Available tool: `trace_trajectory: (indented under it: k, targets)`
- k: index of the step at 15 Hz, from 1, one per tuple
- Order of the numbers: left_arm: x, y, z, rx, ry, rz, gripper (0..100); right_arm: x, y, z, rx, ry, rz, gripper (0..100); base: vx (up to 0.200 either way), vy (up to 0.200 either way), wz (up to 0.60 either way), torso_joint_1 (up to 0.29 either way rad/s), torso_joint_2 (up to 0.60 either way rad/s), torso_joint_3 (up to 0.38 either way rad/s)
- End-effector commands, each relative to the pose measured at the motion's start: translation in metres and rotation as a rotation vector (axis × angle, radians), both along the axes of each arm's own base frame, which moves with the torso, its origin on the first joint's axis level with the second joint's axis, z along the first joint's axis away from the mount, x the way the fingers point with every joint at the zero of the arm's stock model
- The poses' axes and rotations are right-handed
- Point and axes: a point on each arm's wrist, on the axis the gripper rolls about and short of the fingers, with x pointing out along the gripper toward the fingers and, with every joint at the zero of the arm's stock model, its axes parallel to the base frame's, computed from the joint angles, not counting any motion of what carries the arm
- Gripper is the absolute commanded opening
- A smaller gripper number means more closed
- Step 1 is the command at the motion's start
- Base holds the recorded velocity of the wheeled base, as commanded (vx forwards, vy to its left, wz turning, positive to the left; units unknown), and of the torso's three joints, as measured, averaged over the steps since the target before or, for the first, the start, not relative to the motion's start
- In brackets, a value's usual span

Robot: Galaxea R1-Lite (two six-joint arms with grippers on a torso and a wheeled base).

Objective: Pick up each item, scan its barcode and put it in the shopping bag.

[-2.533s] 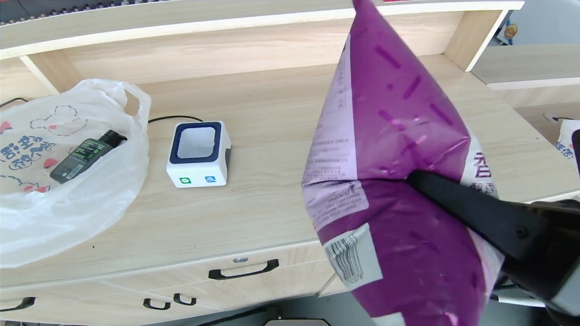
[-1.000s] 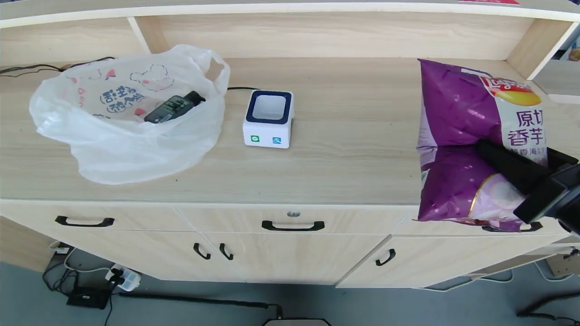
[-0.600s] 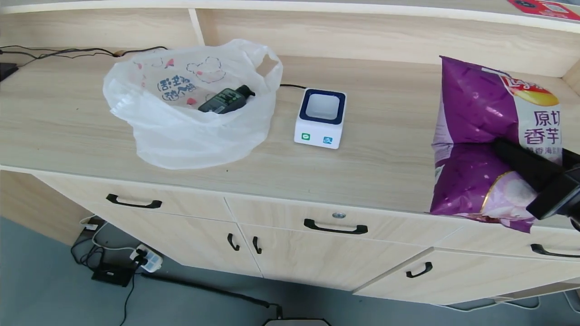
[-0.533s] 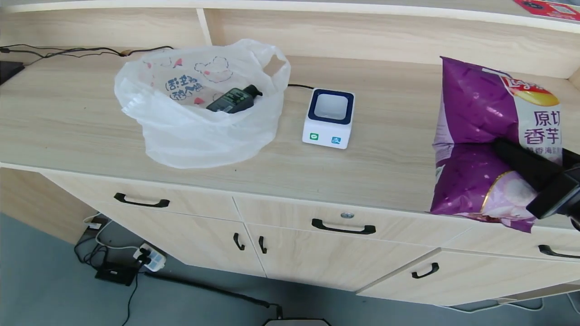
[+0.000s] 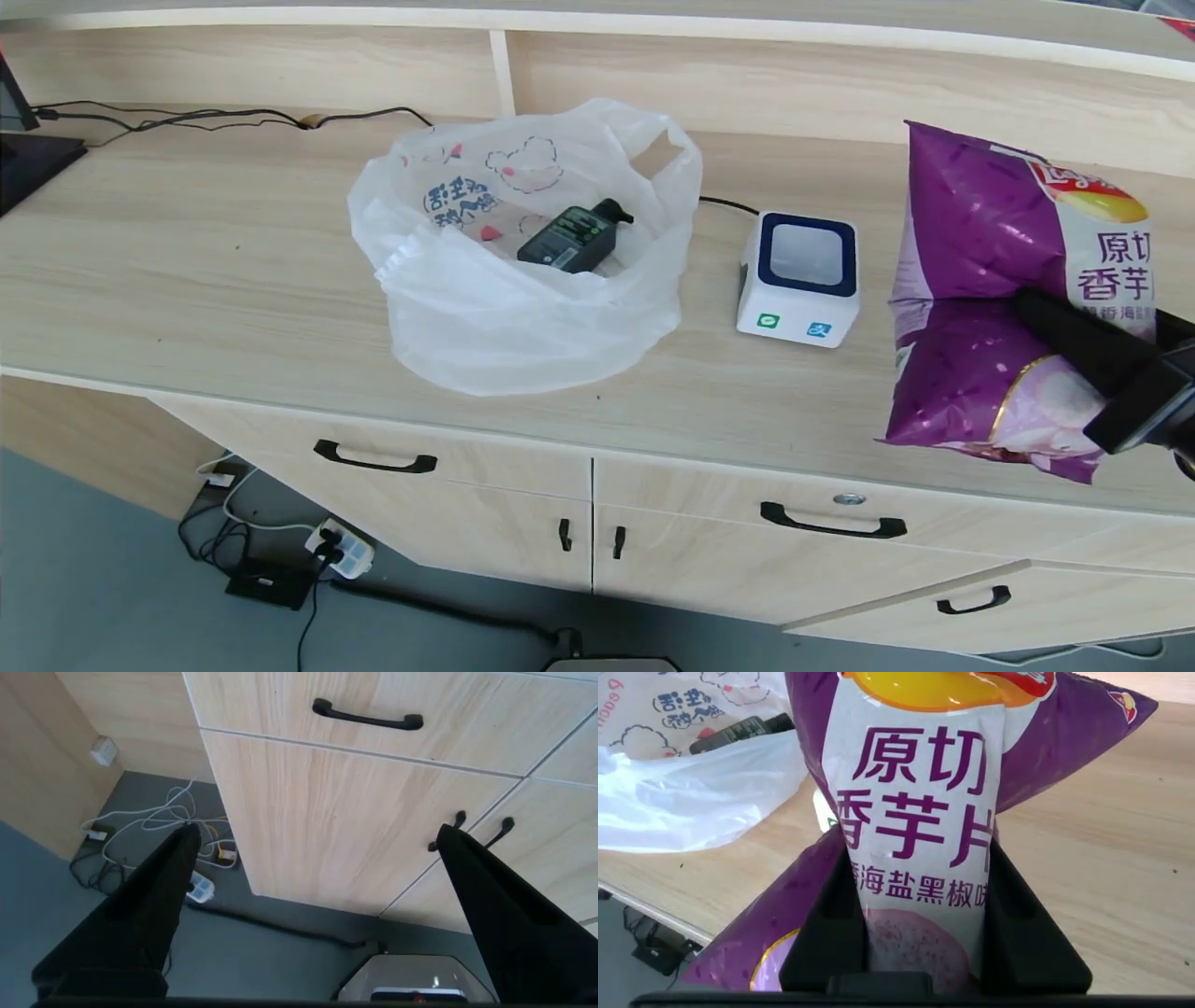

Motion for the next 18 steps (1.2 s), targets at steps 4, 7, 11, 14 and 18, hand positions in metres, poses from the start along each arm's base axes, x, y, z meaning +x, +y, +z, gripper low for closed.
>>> trace_trajectory:
  k: [4,7,11,14,18]
  targets:
    - [0.0,0.0,0.0,0.0,0.001,0.0,100,0.018,0.009,0.01,-0.018,0.019,0.044,0,0.0,0.0,0.0,0.0,0.0,0.0]
    - [0.0,0.0,0.0,0.0,0.001,0.0,100,0.049,0.023,0.035,-0.057,-0.043,0.035,0,0.0,0.0,0.0,0.0,0.0,0.0]
    - [0.0,0.0,0.0,-0.003,0.001,0.0,100,0.07,0.032,0.052,-0.224,-0.139,-0.008,0,0.0,0.0,0.0,0.0,0.0,0.0]
    - [0.0,0.0,0.0,-0.001,0.001,0.0,100,0.072,0.034,0.049,-0.387,-0.19,0.011,0,0.0,0.0,0.0,0.0,0.0,0.0]
    - [0.0,0.0,0.0,-0.001,0.001,0.0,100,0.078,0.033,0.039,-0.412,-0.158,0.006,0,0.0,0.0,0.0,0.0,0.0,0.0]
